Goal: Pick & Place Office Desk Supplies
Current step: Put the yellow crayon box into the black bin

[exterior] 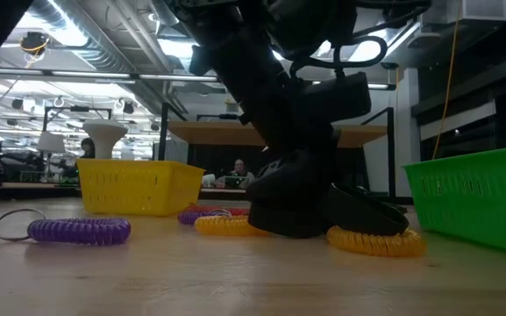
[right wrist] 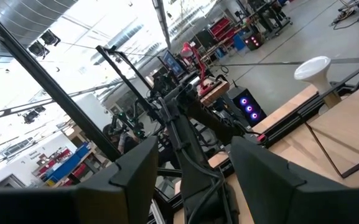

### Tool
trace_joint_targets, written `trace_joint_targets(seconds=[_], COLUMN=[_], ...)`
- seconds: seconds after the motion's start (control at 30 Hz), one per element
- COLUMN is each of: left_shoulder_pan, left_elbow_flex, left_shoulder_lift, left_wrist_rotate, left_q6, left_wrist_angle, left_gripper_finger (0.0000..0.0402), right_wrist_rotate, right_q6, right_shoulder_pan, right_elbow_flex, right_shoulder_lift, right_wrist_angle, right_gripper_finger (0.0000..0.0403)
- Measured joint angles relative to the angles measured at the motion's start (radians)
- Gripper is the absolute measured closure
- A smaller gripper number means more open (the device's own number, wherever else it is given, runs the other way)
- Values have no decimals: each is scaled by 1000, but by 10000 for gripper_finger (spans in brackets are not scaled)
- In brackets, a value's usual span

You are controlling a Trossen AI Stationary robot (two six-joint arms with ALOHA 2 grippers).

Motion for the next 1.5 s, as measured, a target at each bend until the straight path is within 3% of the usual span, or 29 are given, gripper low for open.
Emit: trace_joint_targets(seconds=[0.1,0.33,0.5,0.7,1.0,1.17,1.3,1.5], left_shoulder_pan=[1,-1,0,0,0,0,-1,-15], left_elbow_flex=[0,-2,54,229,435,459,458,459], left_shoulder_lift=[2,1,4,5,4,-2,-30,-118], left_wrist_rotate=[-7,-12,-14,-9,-4,-16,35,48], left_q6=[-9,2,6,24,-3,-66,-166,-249], left_wrist_angle=[-3,-6,-74,-213,-540,-709,-846,-876], left_gripper_finger=[239,384,385,394,396,399,401,401], right_wrist_rotate=[0,0,0,0,-3,-23,-42,-52], right_q6=[-4,-7,-7,-31,-74,-96,-97,-110], right_shoulder_pan=[0,0,0,0,0,0,0,-2], right_elbow_flex=[0,0,0,0,0,0,0,0], right_shoulder_lift=[0,0,0,0,0,0,0,0], right_wrist_angle=[0,0,4,4,5,6,6,7], right_gripper_finger=[197,197,197,197,197,197,197,197])
